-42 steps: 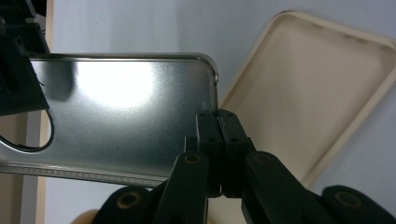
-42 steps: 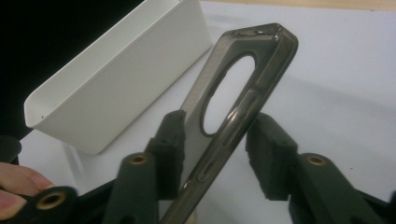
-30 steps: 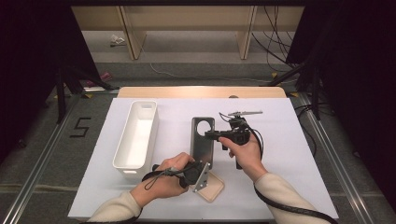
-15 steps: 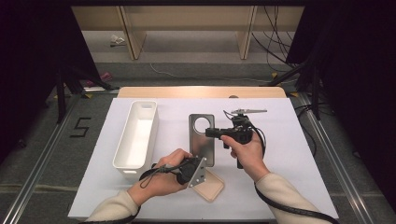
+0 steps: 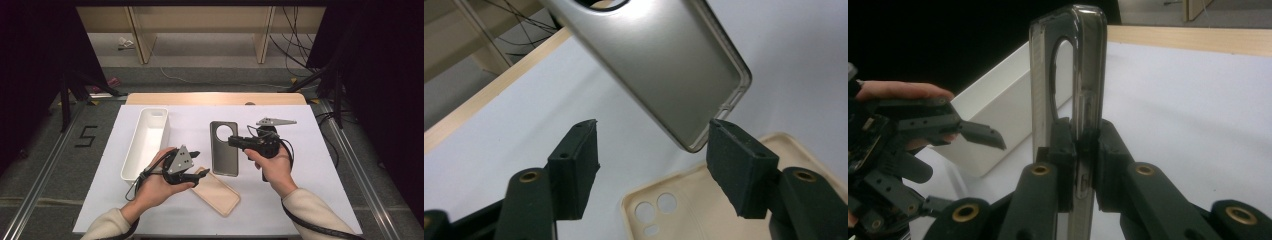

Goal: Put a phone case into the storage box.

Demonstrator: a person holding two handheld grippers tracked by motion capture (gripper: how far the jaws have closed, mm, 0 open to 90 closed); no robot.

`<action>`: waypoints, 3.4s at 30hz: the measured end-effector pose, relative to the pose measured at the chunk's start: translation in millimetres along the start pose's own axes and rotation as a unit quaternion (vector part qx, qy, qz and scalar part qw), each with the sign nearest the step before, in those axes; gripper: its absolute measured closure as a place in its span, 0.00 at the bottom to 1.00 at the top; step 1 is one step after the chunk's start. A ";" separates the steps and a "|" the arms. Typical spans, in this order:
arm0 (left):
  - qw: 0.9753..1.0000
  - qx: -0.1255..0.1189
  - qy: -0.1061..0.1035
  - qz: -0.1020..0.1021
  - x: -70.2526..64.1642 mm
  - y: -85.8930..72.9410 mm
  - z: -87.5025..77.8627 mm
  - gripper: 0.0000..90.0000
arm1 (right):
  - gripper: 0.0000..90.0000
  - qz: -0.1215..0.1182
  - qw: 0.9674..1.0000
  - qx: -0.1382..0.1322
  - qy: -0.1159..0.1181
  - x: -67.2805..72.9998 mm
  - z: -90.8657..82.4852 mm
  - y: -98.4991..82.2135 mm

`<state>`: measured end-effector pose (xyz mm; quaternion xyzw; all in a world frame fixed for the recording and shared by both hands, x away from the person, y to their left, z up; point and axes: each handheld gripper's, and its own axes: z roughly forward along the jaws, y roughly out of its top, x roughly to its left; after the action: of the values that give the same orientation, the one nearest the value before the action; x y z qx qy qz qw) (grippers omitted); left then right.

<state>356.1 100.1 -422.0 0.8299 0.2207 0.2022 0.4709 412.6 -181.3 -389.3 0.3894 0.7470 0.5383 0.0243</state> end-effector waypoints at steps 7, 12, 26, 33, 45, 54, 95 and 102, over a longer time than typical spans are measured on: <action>0.999 -0.026 0.004 -0.037 1.8 3.3 -2.5 0.40 | 0.90 -0.017 1.000 0.000 0.003 3.7 -5.9 -7.5; 0.996 -0.047 0.008 -0.072 5.3 7.6 -5.1 0.41 | 0.90 -0.021 1.000 -0.003 0.006 7.0 -6.7 -8.7; 0.989 -0.077 0.032 -0.124 9.0 41.3 3.0 0.51 | 0.90 -0.021 1.000 0.002 0.007 11.0 -6.0 -13.6; 0.985 -0.080 0.040 -0.147 13.0 46.4 7.3 0.58 | 0.90 -0.019 1.000 0.000 0.007 11.3 -6.4 -13.2; 0.979 -0.097 0.035 -0.179 19.6 46.7 13.0 0.73 | 0.90 -0.022 1.000 0.001 0.007 13.2 -5.5 -13.5; 0.974 -0.114 0.048 -0.188 20.1 47.7 13.6 0.84 | 0.90 -0.030 1.000 0.003 0.006 15.2 -4.3 -13.8; 0.973 -0.095 0.154 -0.141 7.9 54.7 13.0 0.98 | 0.47 -0.103 0.995 0.003 0.001 36.6 3.6 -13.5; 0.971 -0.096 0.170 -0.141 14.8 54.6 8.2 0.98 | 0.31 -0.134 0.991 -0.010 -0.004 40.2 -2.6 -11.7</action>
<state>382.4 77.6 -376.5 0.6949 0.3922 0.2919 0.5273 377.0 -160.3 -382.5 0.2881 0.7866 0.5362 0.1033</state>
